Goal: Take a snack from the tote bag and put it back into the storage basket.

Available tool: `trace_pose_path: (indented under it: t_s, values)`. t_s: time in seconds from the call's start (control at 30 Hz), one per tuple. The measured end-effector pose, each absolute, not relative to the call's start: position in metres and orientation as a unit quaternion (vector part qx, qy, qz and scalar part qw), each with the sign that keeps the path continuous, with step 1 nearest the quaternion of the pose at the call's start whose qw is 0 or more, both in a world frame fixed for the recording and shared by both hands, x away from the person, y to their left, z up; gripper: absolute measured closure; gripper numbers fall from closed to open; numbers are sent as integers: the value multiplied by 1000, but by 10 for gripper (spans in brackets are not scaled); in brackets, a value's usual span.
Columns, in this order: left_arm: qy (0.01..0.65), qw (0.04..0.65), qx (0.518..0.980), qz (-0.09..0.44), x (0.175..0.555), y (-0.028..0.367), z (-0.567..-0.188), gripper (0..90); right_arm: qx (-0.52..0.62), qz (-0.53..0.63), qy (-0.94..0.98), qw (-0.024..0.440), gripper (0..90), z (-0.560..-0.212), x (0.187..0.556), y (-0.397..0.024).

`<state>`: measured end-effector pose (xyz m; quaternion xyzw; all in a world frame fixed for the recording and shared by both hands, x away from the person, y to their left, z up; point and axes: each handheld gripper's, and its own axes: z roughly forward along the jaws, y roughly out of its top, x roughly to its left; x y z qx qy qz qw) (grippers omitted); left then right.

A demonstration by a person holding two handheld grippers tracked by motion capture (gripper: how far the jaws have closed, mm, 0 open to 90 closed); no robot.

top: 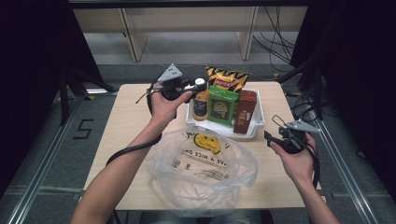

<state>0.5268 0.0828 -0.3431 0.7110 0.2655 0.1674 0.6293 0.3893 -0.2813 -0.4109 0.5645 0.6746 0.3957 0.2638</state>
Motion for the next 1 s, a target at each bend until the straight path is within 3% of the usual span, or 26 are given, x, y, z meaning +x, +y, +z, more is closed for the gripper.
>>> trace_pose_path:
  t_s: [1.0]
  values:
    - [273,618,717,171,540,83,-357,588,557,401,675,272,405,-412,391,-283]
